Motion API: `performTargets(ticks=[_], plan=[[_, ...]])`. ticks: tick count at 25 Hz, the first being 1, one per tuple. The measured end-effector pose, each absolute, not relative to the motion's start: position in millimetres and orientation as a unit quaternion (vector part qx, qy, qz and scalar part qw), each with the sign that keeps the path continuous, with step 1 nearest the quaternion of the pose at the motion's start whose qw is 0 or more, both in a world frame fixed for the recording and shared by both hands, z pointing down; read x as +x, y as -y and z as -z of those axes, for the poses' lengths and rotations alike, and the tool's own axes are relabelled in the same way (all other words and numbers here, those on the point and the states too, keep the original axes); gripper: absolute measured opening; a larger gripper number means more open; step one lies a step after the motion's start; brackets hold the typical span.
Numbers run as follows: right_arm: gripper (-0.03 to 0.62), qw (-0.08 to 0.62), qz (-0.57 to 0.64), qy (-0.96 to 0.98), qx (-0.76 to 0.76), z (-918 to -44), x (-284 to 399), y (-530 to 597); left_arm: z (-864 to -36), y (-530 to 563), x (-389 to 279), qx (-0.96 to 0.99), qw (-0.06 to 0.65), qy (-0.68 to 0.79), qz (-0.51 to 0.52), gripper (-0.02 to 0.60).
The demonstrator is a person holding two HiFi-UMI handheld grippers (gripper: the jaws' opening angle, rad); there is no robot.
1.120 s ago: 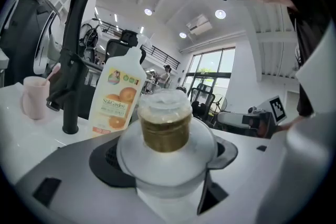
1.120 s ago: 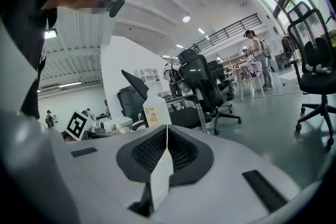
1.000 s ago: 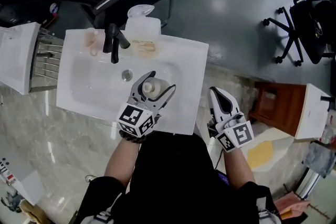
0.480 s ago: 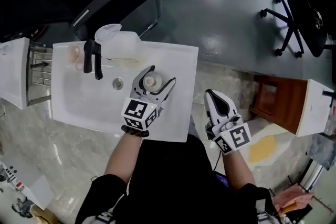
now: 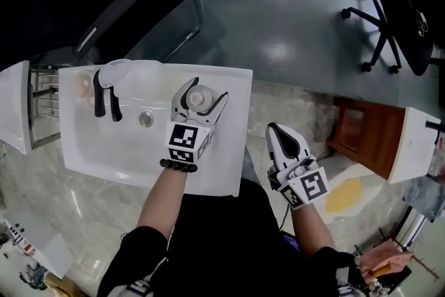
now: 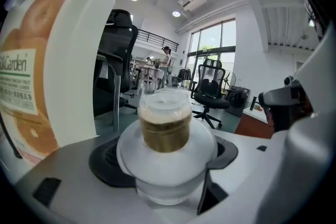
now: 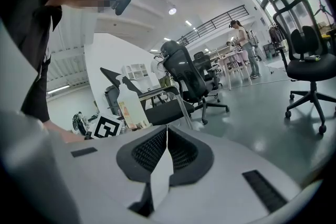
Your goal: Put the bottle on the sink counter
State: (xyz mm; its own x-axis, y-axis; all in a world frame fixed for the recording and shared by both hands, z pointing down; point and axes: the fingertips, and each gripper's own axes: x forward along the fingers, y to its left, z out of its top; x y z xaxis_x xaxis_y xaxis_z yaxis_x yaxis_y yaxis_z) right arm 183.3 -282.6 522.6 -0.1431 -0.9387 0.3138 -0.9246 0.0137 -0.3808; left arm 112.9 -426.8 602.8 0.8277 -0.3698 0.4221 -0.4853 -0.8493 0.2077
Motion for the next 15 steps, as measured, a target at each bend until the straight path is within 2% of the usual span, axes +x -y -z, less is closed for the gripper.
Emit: performTargets(ticks=[15], plan=[[0.031, 0.020, 0.277, -0.715, -0.641, -536, 191, 294, -624, 445, 130, 0.924, 0.127, 0.265, -0.246, 0.356]])
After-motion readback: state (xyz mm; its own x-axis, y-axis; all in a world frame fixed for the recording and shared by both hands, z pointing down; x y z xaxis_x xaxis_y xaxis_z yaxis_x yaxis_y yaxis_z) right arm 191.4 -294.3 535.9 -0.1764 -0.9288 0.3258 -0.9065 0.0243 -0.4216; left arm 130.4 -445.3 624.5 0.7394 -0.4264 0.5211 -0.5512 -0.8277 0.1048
